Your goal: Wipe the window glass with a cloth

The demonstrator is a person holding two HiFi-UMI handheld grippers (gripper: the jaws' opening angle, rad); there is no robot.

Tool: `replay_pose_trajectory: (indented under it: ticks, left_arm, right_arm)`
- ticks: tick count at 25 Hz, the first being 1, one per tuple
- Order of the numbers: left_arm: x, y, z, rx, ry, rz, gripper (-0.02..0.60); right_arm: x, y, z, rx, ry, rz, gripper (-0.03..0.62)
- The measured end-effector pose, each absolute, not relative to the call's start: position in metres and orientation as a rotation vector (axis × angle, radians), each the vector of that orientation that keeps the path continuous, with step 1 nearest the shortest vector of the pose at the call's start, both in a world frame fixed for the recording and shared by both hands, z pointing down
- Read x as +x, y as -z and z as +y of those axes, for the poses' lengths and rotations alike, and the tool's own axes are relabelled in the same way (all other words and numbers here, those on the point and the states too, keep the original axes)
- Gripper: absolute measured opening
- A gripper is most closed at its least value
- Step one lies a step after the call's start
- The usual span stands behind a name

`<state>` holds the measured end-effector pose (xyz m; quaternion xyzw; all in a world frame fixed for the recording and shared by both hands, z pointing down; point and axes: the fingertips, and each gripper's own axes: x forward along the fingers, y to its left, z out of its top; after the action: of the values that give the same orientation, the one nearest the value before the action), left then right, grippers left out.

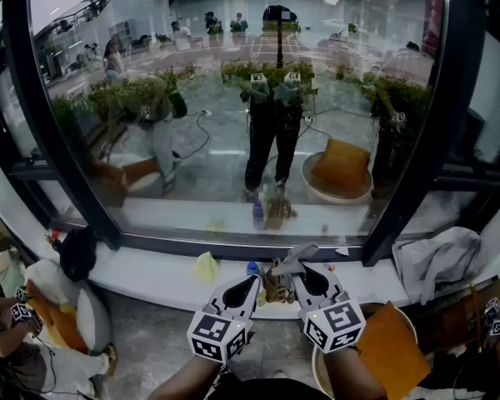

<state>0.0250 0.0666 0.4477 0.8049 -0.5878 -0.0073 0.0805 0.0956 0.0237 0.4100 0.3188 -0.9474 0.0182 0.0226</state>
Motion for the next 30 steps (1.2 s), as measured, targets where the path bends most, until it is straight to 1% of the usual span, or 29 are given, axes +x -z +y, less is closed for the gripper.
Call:
replay_pose_trajectory:
  ticks: [18, 30]
  left_arm:
    - [0.008, -0.439, 0.076, 2.392, 0.019, -1.811, 0.008]
    - [0.006, -0.437, 0.059, 2.353, 0.003, -1.883, 0.008]
  right_arm:
    - [0.081, -0.404, 0.030, 0.955, -0.038, -2.950, 0.040]
    - [0.081, -0.401, 0.014, 0.890, -0.030, -2.962, 0.039]
